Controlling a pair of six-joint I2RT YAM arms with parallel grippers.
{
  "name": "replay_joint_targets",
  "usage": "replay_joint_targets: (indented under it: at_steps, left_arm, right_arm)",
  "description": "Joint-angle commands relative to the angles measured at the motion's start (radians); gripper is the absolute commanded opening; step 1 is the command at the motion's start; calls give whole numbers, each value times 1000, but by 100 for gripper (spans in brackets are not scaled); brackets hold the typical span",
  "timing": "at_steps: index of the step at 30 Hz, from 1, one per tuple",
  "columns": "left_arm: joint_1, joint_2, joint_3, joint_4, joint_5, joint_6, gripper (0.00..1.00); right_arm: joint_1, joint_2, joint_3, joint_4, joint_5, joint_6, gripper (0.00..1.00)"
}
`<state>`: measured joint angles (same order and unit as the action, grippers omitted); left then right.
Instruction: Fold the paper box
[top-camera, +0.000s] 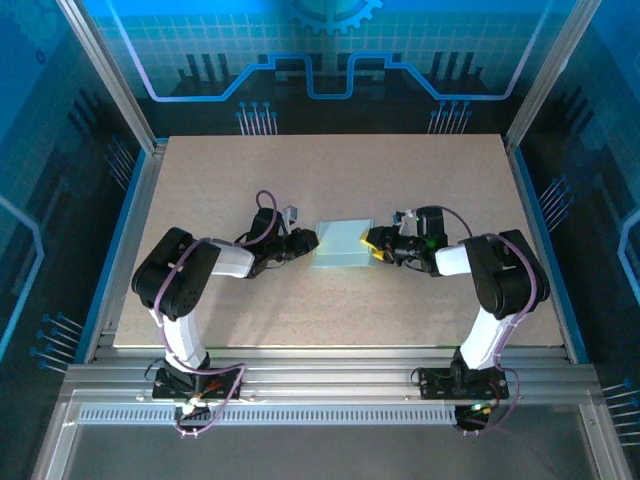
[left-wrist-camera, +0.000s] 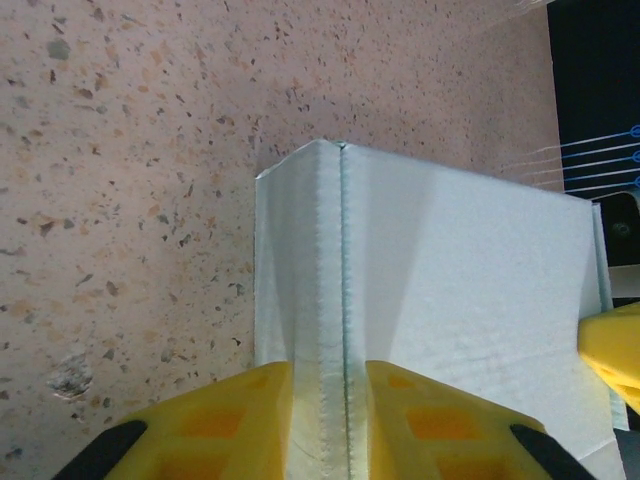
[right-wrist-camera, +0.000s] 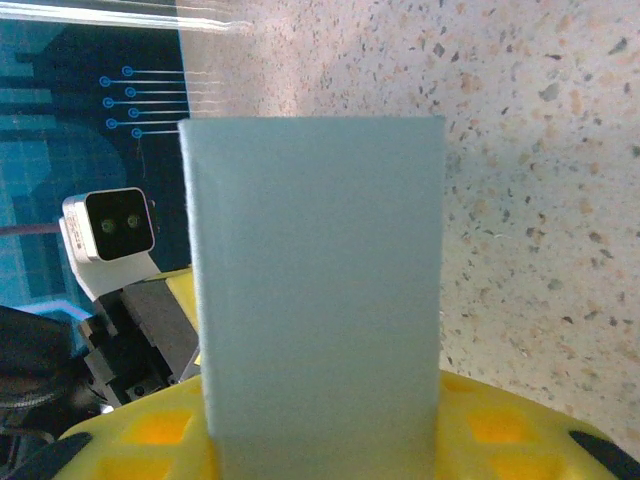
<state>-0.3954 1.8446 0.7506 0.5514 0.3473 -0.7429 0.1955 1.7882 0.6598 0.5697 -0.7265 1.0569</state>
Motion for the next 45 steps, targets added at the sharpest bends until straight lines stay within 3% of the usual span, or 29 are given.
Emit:
replay_joint_targets:
  at_steps: [1,8,11,15,20,25,30,36,39,45]
  left_arm:
    - [6,41,-54,-214,-64,13,28]
    - [6,-62,-114,-139,-103,48,62]
    - [6,-155,-141,-116,-145,90,71]
    - [4,-276,-172,-75,-197,203,82]
    - [-3,-385,-201,-18,-246,448,98]
    - [-3,-440,-244,107,-218,718,99]
    - [-3,-419,-367,485,-172,993,99]
    - [-4,-291,-425,845,-52,1329,96]
    - [-31,-293,-420,829,-9,1525,95]
    - [-126,-326,-413,798,-146,1779,94]
  right_arm:
    - [1,-2,20,28,-46,12,33]
    - [-26,-37,7,17,-59,18,33]
    - [-43,-59,6,-9,-70,9,36]
    - [-62,-82,16,-44,-87,-5,37]
    - [-85,-96,41,-94,-122,-20,38]
    - [-115,-112,71,-159,-159,-49,39]
    - [-158,-139,102,-224,-206,-80,40]
    - [-204,-193,135,-294,-259,-101,41]
    - [-214,-224,156,-368,-297,-128,41]
    - [-214,-280,189,-499,-351,-207,43]
